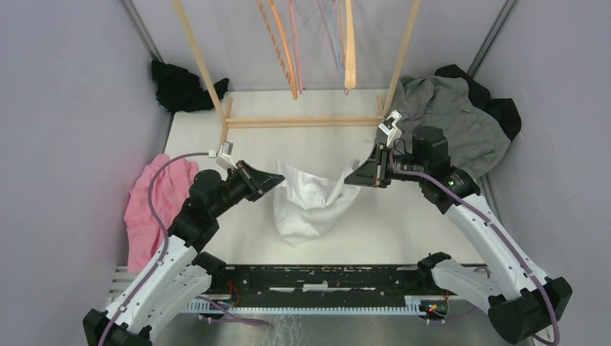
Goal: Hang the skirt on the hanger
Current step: Flatten out the skirt at the center of the board.
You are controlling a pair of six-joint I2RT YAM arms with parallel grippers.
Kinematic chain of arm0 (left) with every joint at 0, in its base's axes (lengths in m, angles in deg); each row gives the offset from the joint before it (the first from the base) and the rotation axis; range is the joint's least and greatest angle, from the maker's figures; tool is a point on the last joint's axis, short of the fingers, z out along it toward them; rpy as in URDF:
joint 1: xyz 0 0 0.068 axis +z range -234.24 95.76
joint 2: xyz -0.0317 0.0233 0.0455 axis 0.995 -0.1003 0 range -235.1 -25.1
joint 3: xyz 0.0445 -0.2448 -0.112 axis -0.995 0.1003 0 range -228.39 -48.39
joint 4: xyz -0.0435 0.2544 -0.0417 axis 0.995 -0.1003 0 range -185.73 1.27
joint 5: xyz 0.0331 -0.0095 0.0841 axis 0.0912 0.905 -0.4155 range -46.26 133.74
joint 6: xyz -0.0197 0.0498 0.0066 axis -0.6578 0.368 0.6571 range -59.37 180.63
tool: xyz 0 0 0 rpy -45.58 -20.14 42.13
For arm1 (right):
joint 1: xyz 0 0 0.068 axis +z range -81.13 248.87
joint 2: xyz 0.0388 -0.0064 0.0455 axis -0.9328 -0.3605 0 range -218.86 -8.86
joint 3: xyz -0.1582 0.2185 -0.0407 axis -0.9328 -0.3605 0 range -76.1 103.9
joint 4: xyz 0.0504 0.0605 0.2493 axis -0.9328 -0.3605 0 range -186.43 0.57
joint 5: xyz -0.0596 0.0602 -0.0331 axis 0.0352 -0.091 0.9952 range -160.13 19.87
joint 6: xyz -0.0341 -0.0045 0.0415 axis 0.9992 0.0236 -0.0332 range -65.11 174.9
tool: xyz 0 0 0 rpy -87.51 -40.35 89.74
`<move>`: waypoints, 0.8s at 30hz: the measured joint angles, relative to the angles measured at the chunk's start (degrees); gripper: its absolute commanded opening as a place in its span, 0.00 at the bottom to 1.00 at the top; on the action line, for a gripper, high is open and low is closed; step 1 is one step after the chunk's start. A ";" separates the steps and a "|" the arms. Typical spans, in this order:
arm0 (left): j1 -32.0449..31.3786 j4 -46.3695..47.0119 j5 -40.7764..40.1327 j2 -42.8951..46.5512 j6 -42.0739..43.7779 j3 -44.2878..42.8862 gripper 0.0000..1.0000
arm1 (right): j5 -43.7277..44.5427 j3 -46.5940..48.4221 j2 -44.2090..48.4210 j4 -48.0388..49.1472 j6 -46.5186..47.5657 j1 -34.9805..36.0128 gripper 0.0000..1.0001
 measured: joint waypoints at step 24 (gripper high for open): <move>21.53 29.75 -0.57 -45.46 7.34 -4.59 0.34 | 12.26 6.84 -39.60 14.19 6.29 -6.12 0.62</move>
